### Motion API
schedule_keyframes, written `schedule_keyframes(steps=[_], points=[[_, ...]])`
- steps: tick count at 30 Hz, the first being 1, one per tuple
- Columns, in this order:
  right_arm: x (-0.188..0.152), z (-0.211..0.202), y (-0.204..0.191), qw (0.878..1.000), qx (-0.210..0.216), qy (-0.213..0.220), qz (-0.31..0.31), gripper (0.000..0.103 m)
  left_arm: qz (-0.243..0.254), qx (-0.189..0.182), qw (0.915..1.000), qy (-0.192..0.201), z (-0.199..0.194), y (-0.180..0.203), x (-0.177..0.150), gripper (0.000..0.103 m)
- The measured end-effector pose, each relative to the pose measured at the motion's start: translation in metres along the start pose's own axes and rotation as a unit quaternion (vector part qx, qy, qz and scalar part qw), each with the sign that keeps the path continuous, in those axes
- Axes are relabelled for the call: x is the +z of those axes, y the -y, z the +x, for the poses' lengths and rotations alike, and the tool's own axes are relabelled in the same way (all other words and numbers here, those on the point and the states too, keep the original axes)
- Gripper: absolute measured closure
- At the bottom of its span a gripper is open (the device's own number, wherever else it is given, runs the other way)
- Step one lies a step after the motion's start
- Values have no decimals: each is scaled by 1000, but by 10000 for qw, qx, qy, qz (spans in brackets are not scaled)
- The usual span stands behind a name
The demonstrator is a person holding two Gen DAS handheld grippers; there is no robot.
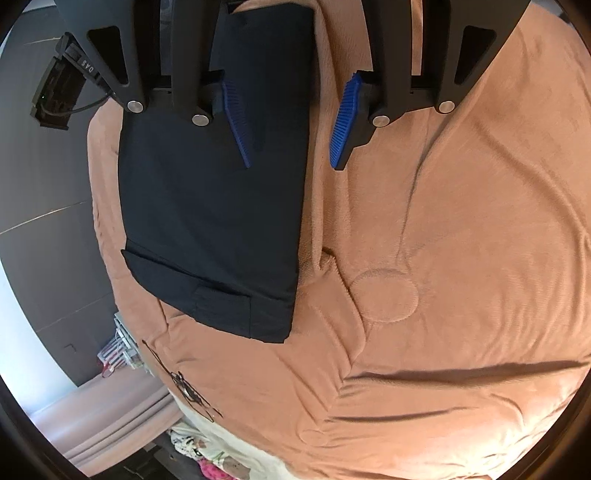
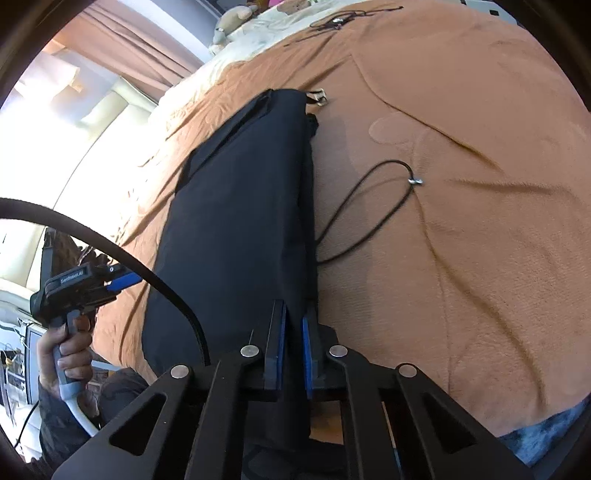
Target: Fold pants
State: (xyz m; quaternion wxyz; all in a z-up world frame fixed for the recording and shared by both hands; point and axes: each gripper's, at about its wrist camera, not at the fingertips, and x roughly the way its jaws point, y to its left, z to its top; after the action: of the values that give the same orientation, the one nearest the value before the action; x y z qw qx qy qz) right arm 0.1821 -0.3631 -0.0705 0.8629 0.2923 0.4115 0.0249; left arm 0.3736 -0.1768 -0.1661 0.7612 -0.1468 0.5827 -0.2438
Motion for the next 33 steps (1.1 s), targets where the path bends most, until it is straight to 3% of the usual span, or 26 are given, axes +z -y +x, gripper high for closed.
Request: schedule_keyframes(steps=[9,12,14,22,29,33], points=[[16,-17,5,9994,349,69,-58,94,121,-122,9998,-38,15,7,15,57],[27,-21,11,9989,417,208,-40,74,84,-132,9998,-80,20,5,20,57],[37,-20,14,9986,440,279,-25,54,63,-149,9998,-113,22,4,20,57],[72,13,26,9966,813,54,82,53,50,-248,9995,-213,33,2,23,57],[90,65,30,9898,1227,-724,91,53,-53,-301,9993,-225,37,-6,24,57],[97,82,32,9866,1348,-915,121,52,-129,-408,9988,-226,40,-9,23,57]])
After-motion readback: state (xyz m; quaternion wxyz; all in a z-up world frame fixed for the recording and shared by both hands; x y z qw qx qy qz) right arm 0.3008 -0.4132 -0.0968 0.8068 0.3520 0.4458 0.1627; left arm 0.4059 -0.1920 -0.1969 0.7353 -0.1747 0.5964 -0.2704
